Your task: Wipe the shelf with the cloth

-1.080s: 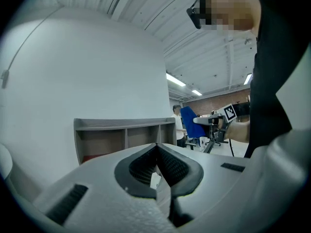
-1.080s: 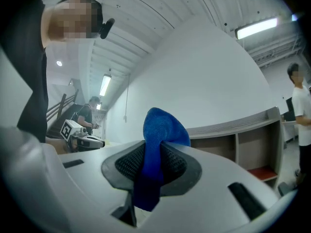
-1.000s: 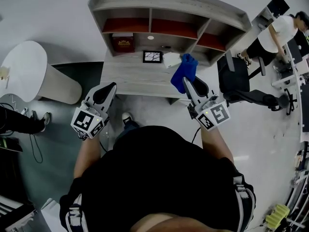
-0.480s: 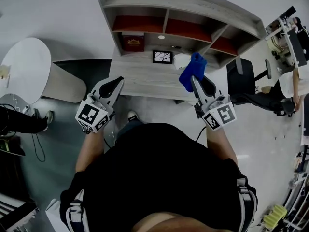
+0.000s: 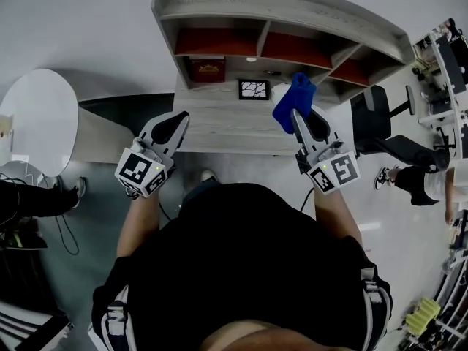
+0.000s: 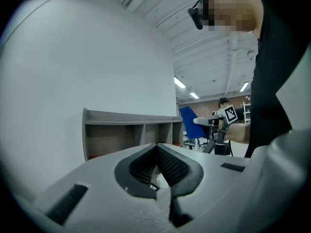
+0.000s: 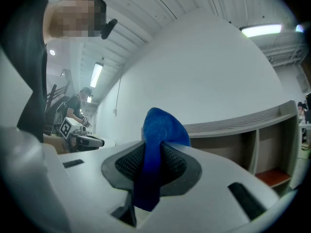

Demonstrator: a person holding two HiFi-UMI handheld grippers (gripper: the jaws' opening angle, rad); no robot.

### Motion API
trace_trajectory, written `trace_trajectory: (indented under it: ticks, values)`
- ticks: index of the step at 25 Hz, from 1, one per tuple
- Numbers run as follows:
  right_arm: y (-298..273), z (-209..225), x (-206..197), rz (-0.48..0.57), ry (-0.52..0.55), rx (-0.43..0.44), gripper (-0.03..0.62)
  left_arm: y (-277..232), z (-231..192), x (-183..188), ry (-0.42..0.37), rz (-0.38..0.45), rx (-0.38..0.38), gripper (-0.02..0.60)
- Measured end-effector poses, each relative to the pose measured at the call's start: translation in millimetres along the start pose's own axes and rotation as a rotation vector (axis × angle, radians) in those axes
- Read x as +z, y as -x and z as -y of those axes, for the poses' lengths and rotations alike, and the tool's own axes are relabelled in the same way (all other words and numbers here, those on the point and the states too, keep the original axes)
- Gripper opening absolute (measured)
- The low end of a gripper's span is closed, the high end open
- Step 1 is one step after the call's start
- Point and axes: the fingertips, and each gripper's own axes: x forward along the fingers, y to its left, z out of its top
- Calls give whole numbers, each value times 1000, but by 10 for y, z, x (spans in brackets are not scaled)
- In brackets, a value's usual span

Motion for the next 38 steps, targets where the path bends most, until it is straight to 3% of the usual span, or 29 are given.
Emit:
trace_trajectory:
  ticks: [18,26,38]
  values:
    - [-865,-371,230,-10,42,-79,85,119,-1027,233,-18,19,-97,17]
    - [-893,-319,316,32,59,-114,85,120,-936,380,-71,49,-115,17]
    - [-973,91,345,20,52,-5,84,-180,-777,509,-79,45,-30,17]
